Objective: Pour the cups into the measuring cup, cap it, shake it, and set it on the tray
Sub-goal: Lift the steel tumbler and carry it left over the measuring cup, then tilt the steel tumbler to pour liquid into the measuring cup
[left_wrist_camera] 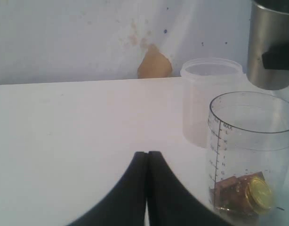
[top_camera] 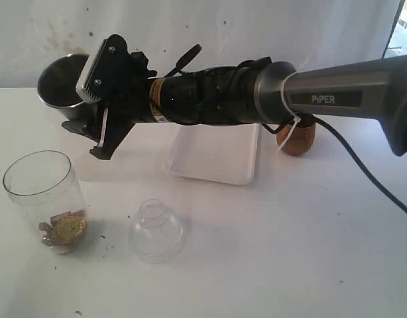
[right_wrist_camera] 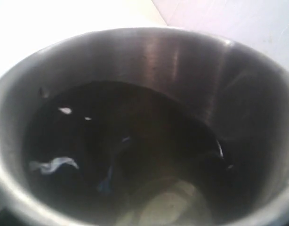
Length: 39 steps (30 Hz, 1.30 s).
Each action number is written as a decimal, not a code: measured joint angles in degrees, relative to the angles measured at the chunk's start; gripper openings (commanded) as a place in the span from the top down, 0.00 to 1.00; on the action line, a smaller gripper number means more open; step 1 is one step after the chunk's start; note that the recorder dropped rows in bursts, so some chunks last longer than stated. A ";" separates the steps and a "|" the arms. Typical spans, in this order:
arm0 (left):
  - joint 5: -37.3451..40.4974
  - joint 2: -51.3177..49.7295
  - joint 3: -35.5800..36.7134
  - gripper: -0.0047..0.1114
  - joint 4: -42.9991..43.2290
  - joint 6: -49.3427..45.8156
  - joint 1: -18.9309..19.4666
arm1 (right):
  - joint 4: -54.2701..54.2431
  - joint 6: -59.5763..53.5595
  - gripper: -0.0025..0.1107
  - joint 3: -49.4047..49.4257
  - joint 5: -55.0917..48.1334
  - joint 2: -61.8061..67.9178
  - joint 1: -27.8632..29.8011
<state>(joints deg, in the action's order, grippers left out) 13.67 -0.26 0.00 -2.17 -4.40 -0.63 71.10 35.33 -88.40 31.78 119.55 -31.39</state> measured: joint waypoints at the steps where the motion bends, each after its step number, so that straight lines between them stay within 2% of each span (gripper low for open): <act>1: 0.00 0.00 0.00 0.96 0.00 0.00 0.00 | 0.00 0.01 0.98 -0.02 0.00 0.00 0.00; 18: 0.00 0.00 0.00 0.96 0.00 0.00 0.00 | -0.22 -0.70 0.98 -0.96 -1.63 1.46 -1.33; 39: 0.00 0.00 0.00 0.96 0.00 0.00 0.00 | -0.22 -12.55 0.98 -1.27 -1.96 1.46 -1.97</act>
<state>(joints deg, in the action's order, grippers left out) 13.67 -0.26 0.00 -2.17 -4.40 -0.63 70.88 22.78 -89.67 29.82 121.01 -33.37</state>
